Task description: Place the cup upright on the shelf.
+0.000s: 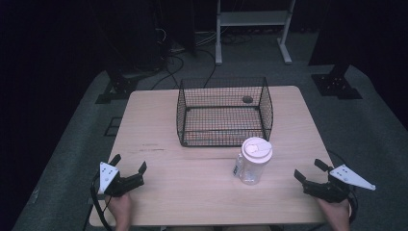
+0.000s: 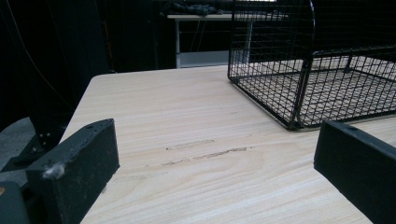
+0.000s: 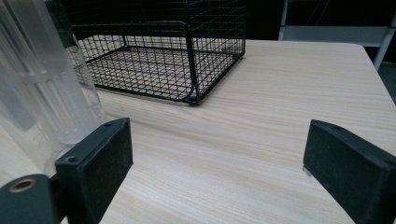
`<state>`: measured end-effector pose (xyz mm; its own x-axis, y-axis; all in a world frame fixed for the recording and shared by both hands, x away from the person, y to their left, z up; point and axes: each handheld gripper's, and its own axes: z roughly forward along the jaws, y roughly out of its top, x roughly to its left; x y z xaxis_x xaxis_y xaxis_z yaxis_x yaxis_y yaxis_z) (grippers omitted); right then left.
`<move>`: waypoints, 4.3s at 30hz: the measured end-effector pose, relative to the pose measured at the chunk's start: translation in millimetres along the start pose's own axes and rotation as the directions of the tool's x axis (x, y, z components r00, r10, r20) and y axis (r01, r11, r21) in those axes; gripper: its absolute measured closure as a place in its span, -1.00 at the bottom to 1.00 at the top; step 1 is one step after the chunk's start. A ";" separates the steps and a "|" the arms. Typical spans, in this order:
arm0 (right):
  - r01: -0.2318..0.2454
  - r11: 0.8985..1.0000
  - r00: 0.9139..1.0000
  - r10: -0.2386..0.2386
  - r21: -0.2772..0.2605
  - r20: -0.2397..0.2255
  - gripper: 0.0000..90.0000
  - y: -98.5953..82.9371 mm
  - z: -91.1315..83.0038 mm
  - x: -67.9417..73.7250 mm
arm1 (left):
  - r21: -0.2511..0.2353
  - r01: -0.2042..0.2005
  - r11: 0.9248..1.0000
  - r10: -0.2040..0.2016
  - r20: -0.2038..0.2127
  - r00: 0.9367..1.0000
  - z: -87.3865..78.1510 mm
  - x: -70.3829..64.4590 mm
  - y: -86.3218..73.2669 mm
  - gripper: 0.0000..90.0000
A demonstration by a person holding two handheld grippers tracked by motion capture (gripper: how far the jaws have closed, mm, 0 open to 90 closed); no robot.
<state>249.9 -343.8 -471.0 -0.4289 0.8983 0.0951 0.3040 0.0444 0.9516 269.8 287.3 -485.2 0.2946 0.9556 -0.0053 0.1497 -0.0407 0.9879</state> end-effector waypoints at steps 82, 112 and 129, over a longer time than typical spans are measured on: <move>0.140 0.990 0.914 -0.125 0.011 -0.385 -0.98 82.2 54.5 86.9 | -0.011 -0.019 1.000 0.019 0.000 1.000 -2.0 -1.4 -0.3 -1.00; 0.166 0.986 0.894 -0.149 0.003 -0.423 -0.91 83.3 80.5 97.8 | -0.017 -0.014 1.000 0.014 0.008 1.000 -2.7 -0.9 -0.4 -1.00; 0.168 0.986 0.909 -0.161 -0.015 -0.384 -0.90 104.9 79.6 115.6 | -0.016 -0.012 1.000 0.012 0.009 1.000 -2.6 -0.9 -0.5 -1.00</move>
<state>299.9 -200.6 -383.4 -0.7653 0.6420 0.0459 0.2148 0.1876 0.9585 267.0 287.3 -485.3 0.3048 0.9524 0.0051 0.1315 -0.0473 0.9902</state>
